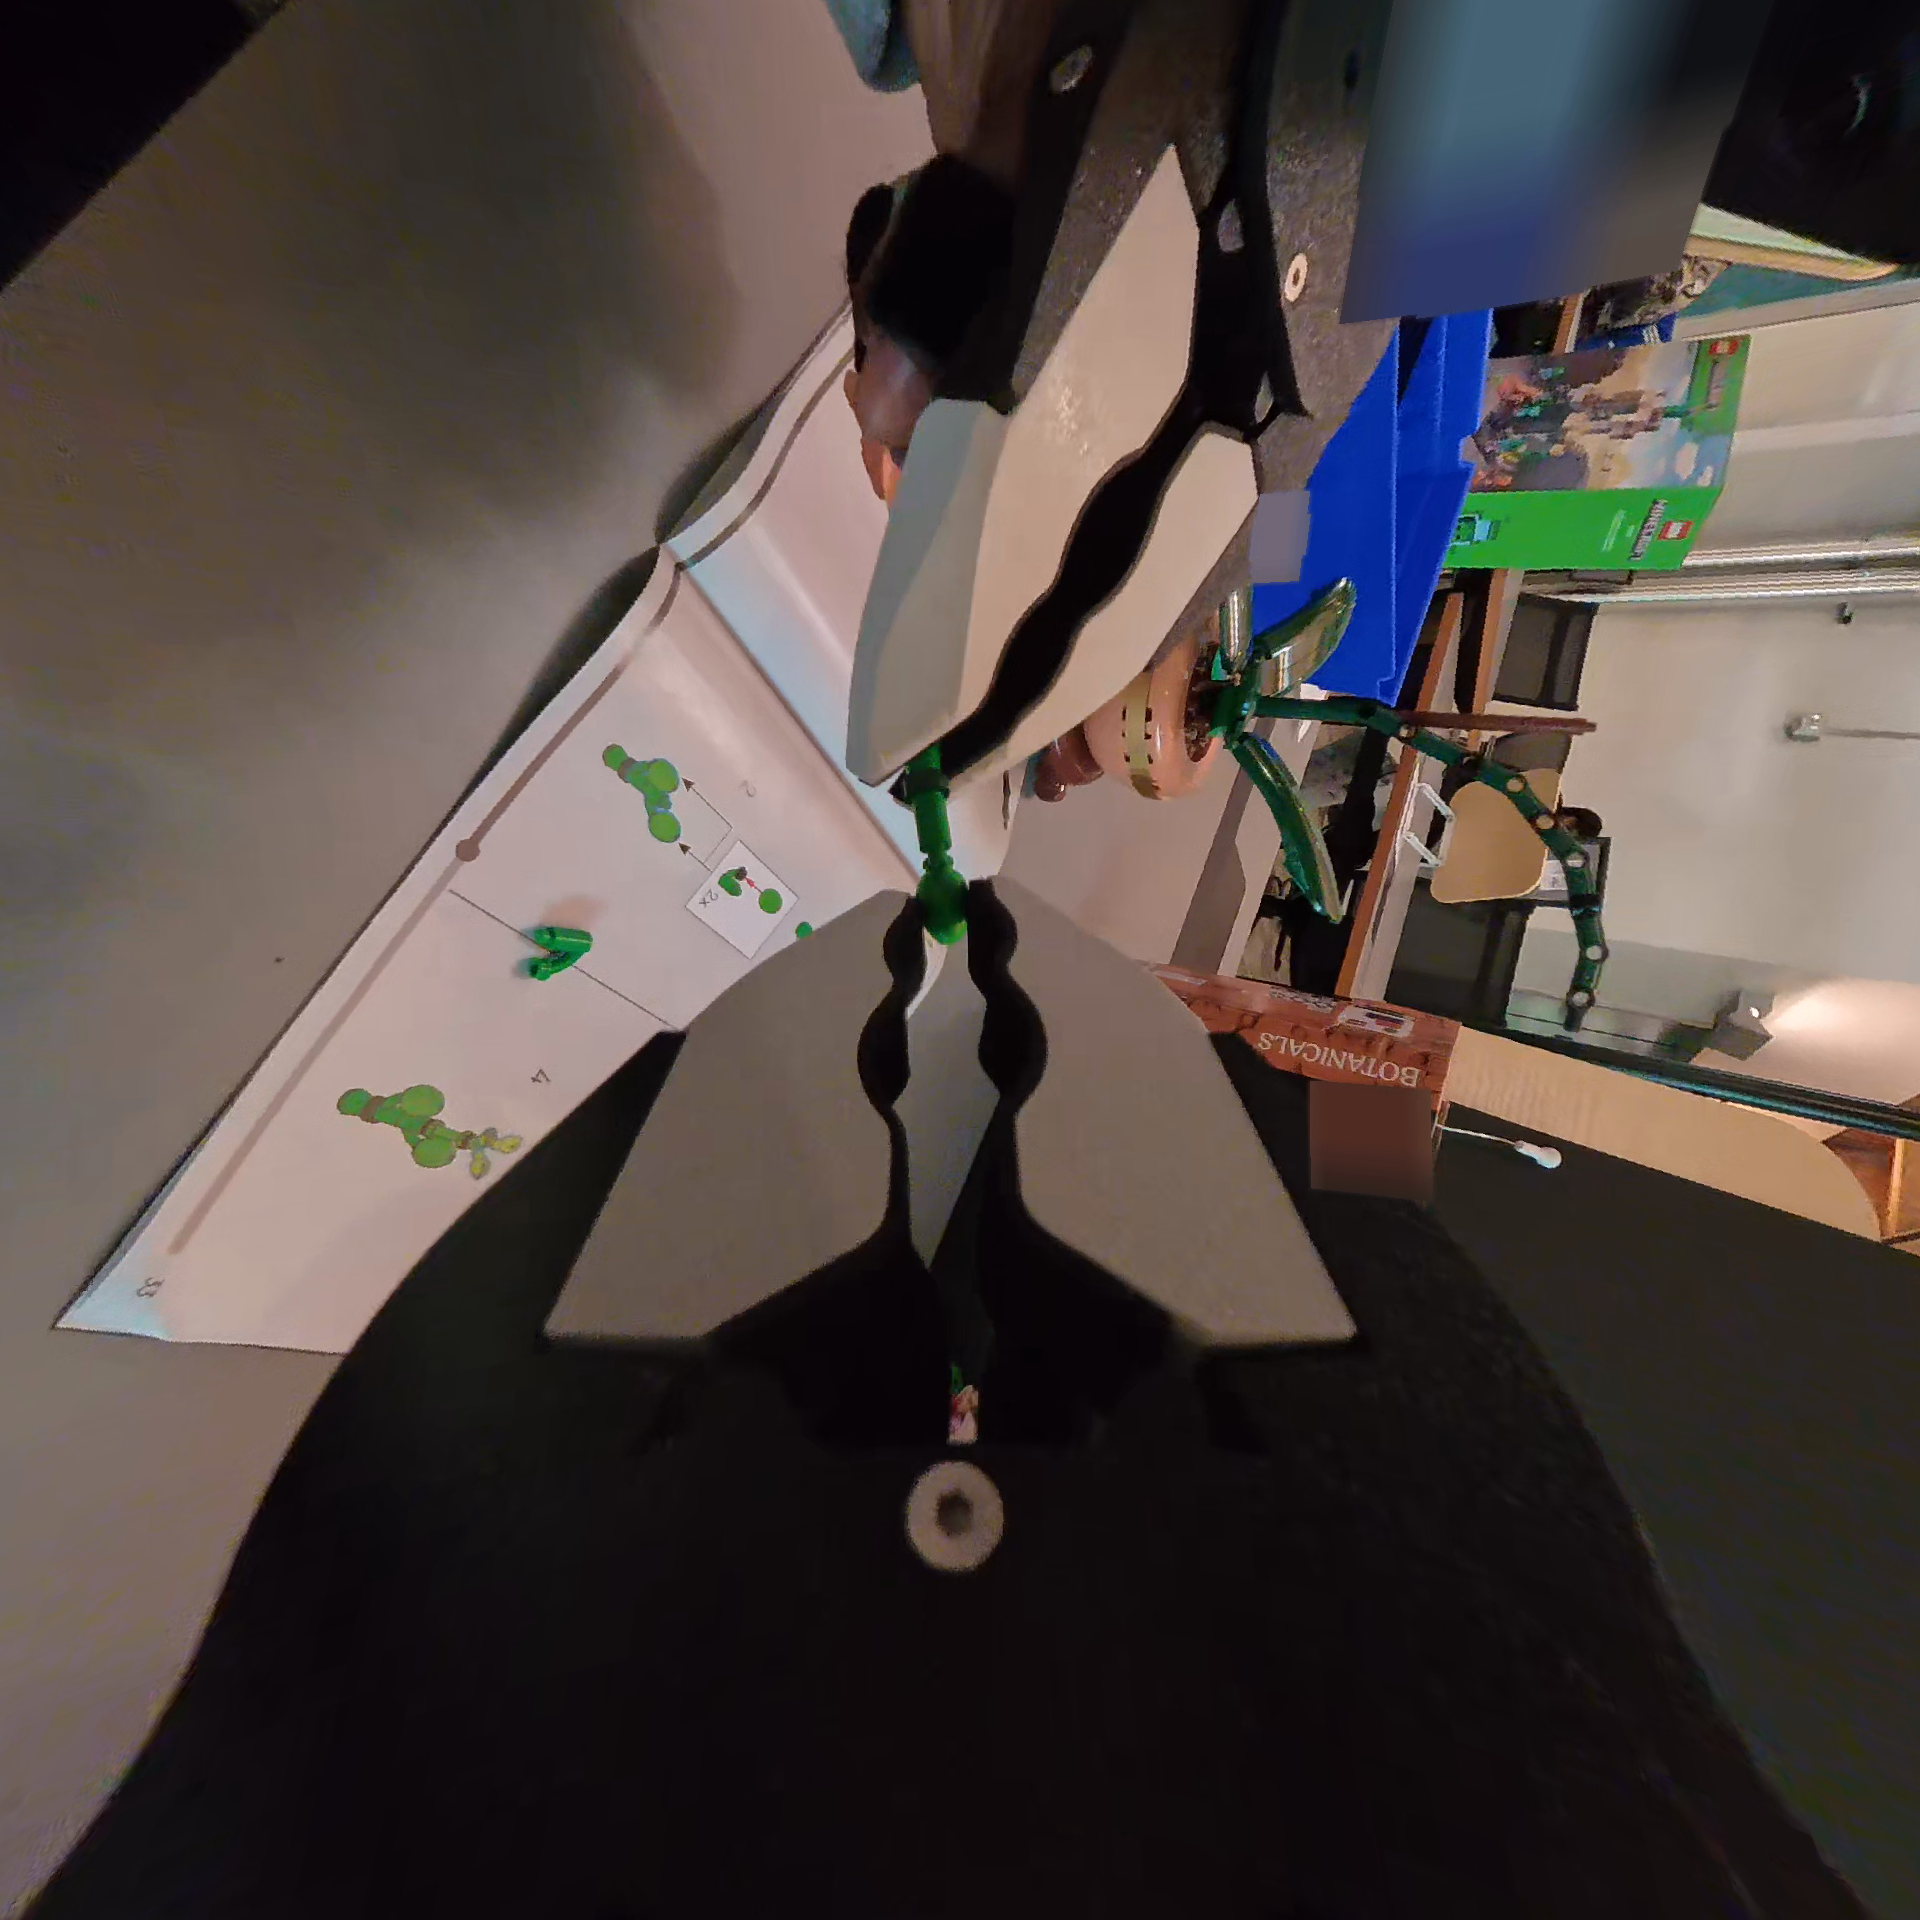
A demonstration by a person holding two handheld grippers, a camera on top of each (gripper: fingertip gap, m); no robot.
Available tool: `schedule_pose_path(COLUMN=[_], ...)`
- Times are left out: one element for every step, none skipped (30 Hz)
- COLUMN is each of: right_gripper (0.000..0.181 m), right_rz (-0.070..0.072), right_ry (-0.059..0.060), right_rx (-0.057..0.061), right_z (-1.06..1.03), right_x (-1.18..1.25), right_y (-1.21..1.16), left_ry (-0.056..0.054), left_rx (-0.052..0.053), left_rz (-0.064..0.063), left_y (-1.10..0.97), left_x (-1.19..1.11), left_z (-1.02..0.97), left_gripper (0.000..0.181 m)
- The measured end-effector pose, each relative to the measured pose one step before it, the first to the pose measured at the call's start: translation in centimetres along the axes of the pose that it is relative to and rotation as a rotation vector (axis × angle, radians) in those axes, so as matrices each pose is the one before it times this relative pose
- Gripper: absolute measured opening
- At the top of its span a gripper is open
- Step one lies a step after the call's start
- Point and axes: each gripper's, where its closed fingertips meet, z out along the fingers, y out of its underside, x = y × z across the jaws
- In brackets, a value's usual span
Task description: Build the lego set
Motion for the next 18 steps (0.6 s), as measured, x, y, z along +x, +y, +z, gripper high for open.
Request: schedule_pose_path(right_gripper=[0.008,0.008,0.008,0.008,0.008,0.008,0.008,0.008,0.008,0.008,0.008,0.008,0.008,0.008,0.008,0.008,0.008,0.008], right_rz=[-0.0066,0.0015,0.0004,-0.0072,-0.0068,-0.0061,-0.0085,-0.0074,-0.0026,0.0014,0.0011,0.0000,-0.0002,0.0010,0.0018,0.0039,-0.0005,-0.0009], right_ry=[-0.0004,-0.0025,-0.0026,0.0009,-0.0042,-0.0058,-0.0030,-0.0025,-0.0033,-0.0019,-0.0034,-0.0005,-0.0007,-0.0021,-0.0001,-0.0012,0.0006,0.0011], right_rx=[-0.0017,-0.0030,-0.0017,-0.0005,-0.0029,-0.0033,-0.0026,-0.0031,0.0000,0.0009,0.0019,-0.0031,-0.0053,-0.0050,-0.0054,-0.0040,-0.0020,-0.0038], right_z=[0.032,0.042,0.024,0.019,0.037,0.038,0.027,0.023,0.004,0.000,-0.003,0.012,0.012,0.018,0.035,0.031,0.016,0.012], right_x=[-0.057,-0.064,-0.073,-0.058,-0.107,-0.117,-0.075,-0.061,-0.048,-0.027,-0.063,-0.020,-0.024,-0.038,-0.013,-0.040,-0.030,-0.015], right_y=[-0.026,0.017,0.019,-0.013,-0.010,-0.007,-0.018,0.017,-0.009,-0.003,-0.026,0.034,0.044,0.018,0.045,0.025,0.010,0.023], left_ry=[0.0012,0.0012,0.0003,0.0010,0.0018,0.0012,0.0003,0.0009,0.0013,0.0010,0.0011,0.0001,-0.0015,0.0009,0.0005,-0.0009,-0.0003,-0.0010], left_rx=[-0.0034,-0.0044,-0.0004,-0.0006,-0.0026,-0.0054,-0.0073,-0.0051,-0.0024,-0.0017,-0.0014,-0.0010,0.0012,0.0000,-0.0018,-0.0002,0.0009,0.0000], left_rz=[-0.0029,-0.0033,-0.0005,0.0012,0.0030,0.0058,0.0055,0.0030,0.0023,0.0030,0.0027,0.0009,-0.0028,-0.0067,-0.0069,-0.0051,-0.0023,0.0000], left_y=[0.072,0.100,0.049,0.049,0.054,0.079,0.098,0.053,0.029,0.014,0.023,0.016,-0.006,0.012,0.041,0.026,0.007,0.007], left_x=[0.004,-0.005,-0.006,0.028,0.046,0.041,0.033,0.024,0.024,0.014,0.024,0.003,-0.027,-0.003,-0.019,-0.030,-0.002,-0.006], left_z=[0.024,0.037,0.026,0.030,0.014,0.027,0.027,0.032,0.018,0.007,0.005,0.016,0.014,0.031,0.035,0.025,0.014,0.010], left_gripper=[0.006,0.006,0.006,0.006,0.006,0.006,0.006,0.006,0.006,0.006,0.006,0.006,0.006,0.006,0.006,0.006,0.006,0.006])
